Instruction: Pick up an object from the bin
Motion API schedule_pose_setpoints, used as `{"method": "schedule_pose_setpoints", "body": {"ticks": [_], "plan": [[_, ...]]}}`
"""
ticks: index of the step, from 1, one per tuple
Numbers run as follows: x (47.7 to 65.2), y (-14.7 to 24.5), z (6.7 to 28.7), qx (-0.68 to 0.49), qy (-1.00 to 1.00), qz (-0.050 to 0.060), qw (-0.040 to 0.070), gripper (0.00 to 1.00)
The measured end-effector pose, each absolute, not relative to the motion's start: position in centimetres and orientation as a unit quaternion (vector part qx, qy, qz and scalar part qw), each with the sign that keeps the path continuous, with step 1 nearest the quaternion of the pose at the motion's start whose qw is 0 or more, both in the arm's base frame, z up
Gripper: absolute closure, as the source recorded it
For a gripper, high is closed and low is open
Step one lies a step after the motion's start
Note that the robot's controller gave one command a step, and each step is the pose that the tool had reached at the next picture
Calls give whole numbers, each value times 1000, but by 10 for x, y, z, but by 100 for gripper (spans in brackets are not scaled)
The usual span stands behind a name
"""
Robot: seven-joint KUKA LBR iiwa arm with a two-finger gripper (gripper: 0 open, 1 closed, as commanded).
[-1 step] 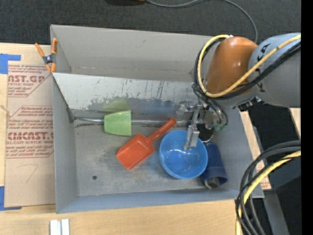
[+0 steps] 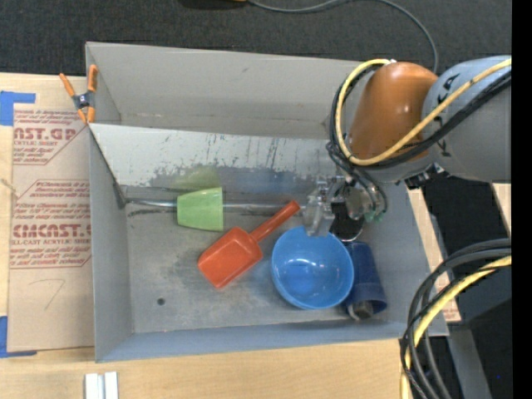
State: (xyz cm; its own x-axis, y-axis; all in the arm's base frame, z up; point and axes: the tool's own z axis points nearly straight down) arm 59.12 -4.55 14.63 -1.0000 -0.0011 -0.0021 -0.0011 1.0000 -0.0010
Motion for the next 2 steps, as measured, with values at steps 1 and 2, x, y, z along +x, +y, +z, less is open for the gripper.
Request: {"method": "schedule_pose_setpoints", "body": {"ticks": [1, 2], "plan": [[591, -46, 146, -1, 1000, -1, 1, 100], [568, -6, 103, -49, 999, -1, 2, 100]]}}
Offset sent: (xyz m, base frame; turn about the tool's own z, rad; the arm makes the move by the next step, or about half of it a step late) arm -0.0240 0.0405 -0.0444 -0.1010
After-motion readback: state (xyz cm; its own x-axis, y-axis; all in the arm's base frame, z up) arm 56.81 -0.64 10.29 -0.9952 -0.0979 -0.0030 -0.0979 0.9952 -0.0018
